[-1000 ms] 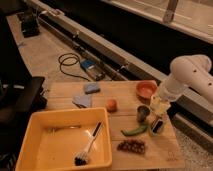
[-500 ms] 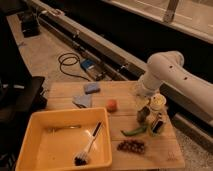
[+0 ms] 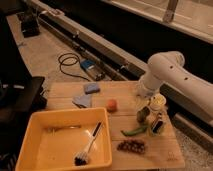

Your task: Place apple in metal cup

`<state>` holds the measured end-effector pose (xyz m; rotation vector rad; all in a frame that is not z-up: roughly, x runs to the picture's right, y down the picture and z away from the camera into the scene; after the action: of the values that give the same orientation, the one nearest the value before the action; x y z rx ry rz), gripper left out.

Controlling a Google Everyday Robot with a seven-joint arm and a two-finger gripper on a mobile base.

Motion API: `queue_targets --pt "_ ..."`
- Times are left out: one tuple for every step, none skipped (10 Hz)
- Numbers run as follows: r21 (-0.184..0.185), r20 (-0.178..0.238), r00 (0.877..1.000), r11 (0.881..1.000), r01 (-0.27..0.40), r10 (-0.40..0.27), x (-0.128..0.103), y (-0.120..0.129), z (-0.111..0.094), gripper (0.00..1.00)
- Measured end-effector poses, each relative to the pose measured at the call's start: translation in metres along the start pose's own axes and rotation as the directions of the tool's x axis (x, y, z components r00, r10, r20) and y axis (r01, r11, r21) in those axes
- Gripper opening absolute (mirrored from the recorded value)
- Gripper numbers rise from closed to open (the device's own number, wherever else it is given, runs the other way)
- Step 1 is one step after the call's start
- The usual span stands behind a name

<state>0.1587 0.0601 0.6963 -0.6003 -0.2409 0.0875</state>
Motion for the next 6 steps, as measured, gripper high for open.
queue_targets --pt "0.001 -0.001 1.0 1.0 -0.003 0.003 0.001 0.0 0.0 0.65" --pt "0.0 -0.001 1.0 1.0 -0.004 0.004 0.002 0.0 0.0 0.65" --pt "0.002 -0.003 1.0 1.0 -0.002 0.002 0.002 0.0 0.001 0.65" --pt "0.006 -0.001 1.0 1.0 0.013 -0.013 -0.002 -0.005 0.005 0.65" --pt "0.014 0.005 0.999 0.999 0.037 -0.037 -0.015 -0.013 0.011 0.65" --pt "0.018 0.008 0.998 0.998 0.054 -0.054 -0.027 -0.018 0.017 0.65"
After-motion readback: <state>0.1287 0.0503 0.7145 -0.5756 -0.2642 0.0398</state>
